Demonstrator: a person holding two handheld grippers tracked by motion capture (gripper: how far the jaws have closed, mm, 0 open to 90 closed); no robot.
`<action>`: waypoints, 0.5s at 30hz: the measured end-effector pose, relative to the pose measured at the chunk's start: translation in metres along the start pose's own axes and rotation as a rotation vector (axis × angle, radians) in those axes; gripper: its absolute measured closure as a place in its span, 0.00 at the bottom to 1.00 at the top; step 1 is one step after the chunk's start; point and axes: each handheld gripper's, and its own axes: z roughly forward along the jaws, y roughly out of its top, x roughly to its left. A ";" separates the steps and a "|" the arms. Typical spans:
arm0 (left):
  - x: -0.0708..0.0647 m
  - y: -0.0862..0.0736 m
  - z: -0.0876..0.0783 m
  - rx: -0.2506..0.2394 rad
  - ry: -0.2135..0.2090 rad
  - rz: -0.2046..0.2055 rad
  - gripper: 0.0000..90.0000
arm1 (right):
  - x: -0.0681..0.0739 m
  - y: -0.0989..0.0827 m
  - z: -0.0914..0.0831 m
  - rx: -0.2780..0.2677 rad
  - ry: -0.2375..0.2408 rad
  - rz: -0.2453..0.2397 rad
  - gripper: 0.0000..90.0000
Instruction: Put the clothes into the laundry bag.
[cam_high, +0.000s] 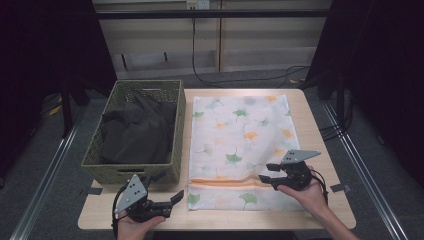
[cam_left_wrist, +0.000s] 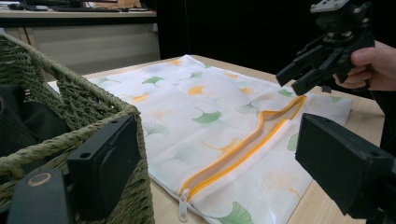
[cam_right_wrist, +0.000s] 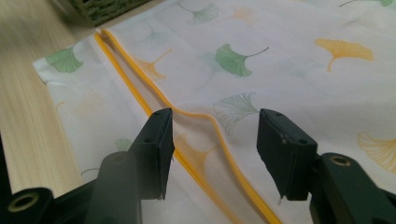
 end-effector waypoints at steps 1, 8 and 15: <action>0.000 0.000 0.001 -0.003 0.004 -0.004 0.15 | 0.000 0.006 0.008 0.031 0.008 -0.009 0.52; 0.003 -0.001 0.002 0.019 0.008 0.003 0.16 | -0.006 0.014 0.044 0.137 -0.011 0.001 0.52; 0.000 -0.002 0.004 0.013 -0.003 -0.014 0.16 | -0.006 0.003 0.053 0.177 0.004 -0.035 0.51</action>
